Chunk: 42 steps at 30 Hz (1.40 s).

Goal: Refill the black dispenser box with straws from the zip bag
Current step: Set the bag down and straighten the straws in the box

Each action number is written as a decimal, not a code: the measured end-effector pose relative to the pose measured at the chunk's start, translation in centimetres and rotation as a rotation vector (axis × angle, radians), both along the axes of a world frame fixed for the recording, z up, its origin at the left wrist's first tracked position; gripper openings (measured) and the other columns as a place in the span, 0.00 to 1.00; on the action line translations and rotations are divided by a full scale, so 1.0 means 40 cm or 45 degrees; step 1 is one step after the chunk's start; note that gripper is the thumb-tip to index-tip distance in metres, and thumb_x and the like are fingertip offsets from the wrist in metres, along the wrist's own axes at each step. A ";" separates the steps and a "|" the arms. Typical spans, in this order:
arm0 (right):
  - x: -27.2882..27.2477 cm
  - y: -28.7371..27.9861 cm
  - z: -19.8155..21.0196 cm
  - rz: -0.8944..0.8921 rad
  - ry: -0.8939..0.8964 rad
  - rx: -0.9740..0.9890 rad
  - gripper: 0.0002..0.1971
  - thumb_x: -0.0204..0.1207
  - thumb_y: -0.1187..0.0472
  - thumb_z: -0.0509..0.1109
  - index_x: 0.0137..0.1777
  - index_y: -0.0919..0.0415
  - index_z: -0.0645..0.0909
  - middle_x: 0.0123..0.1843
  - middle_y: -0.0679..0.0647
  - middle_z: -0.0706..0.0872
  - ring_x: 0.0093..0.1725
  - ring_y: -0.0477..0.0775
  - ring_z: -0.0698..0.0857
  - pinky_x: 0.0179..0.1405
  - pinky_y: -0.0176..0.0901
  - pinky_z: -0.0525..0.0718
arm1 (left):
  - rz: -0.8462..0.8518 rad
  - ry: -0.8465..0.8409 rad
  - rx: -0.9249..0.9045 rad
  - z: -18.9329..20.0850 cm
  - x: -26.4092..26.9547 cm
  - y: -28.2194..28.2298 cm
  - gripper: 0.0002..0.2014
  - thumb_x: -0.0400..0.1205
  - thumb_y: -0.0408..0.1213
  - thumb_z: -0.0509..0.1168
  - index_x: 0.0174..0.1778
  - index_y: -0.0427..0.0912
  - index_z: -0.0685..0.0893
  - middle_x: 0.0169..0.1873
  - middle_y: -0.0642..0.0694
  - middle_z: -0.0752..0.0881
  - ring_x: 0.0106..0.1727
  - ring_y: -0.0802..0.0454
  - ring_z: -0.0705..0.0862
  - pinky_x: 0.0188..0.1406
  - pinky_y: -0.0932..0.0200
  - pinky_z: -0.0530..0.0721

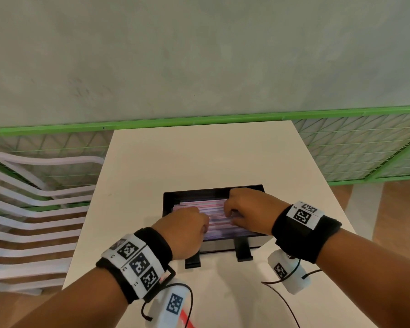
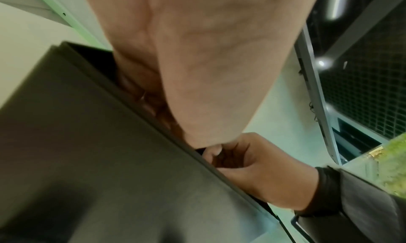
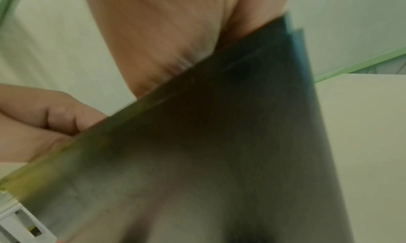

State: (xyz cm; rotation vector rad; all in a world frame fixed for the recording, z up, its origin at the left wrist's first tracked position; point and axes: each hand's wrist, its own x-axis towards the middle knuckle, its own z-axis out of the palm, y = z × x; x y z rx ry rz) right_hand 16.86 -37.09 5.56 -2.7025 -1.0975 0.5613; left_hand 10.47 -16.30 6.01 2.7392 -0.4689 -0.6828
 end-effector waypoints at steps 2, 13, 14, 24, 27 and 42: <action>0.002 0.002 0.009 0.002 -0.005 0.008 0.04 0.76 0.53 0.74 0.47 0.51 0.85 0.45 0.46 0.77 0.43 0.48 0.76 0.41 0.42 0.74 | 0.039 -0.102 -0.017 0.000 -0.003 -0.003 0.14 0.87 0.38 0.54 0.51 0.42 0.85 0.51 0.43 0.84 0.50 0.44 0.83 0.51 0.50 0.83; -0.011 -0.006 0.009 -0.093 -0.064 0.170 0.04 0.79 0.58 0.68 0.45 0.54 0.84 0.42 0.47 0.82 0.39 0.47 0.78 0.35 0.38 0.75 | 0.812 0.069 -0.405 0.031 0.033 -0.017 0.19 0.86 0.44 0.55 0.73 0.46 0.75 0.67 0.42 0.75 0.59 0.44 0.81 0.48 0.57 0.79; -0.013 -0.016 0.006 -0.155 -0.124 0.236 0.03 0.80 0.58 0.68 0.47 0.53 0.84 0.44 0.48 0.83 0.40 0.49 0.80 0.39 0.41 0.79 | 0.928 0.193 -0.471 0.037 0.035 -0.032 0.24 0.85 0.47 0.56 0.78 0.46 0.70 0.71 0.41 0.74 0.62 0.43 0.81 0.49 0.56 0.79; -0.022 -0.037 -0.011 -0.125 -0.086 0.179 0.11 0.78 0.56 0.70 0.58 0.47 0.87 0.52 0.48 0.85 0.51 0.51 0.85 0.47 0.44 0.82 | 1.413 0.456 -0.867 0.047 0.029 -0.065 0.16 0.76 0.48 0.58 0.52 0.42 0.78 0.57 0.40 0.81 0.53 0.40 0.81 0.45 0.50 0.76; -0.013 -0.027 0.000 -0.024 -0.053 0.029 0.14 0.77 0.52 0.71 0.62 0.44 0.86 0.55 0.47 0.84 0.54 0.51 0.84 0.45 0.42 0.78 | 1.438 0.432 -0.875 0.056 0.033 -0.054 0.10 0.79 0.47 0.57 0.45 0.44 0.77 0.47 0.39 0.81 0.45 0.40 0.80 0.39 0.52 0.74; 0.002 0.010 -0.008 -0.044 -0.020 -0.158 0.12 0.75 0.50 0.71 0.56 0.49 0.78 0.53 0.50 0.80 0.50 0.56 0.83 0.45 0.48 0.82 | 1.450 0.532 -0.942 0.087 0.023 -0.049 0.11 0.85 0.44 0.57 0.49 0.42 0.79 0.42 0.40 0.83 0.41 0.43 0.83 0.41 0.53 0.78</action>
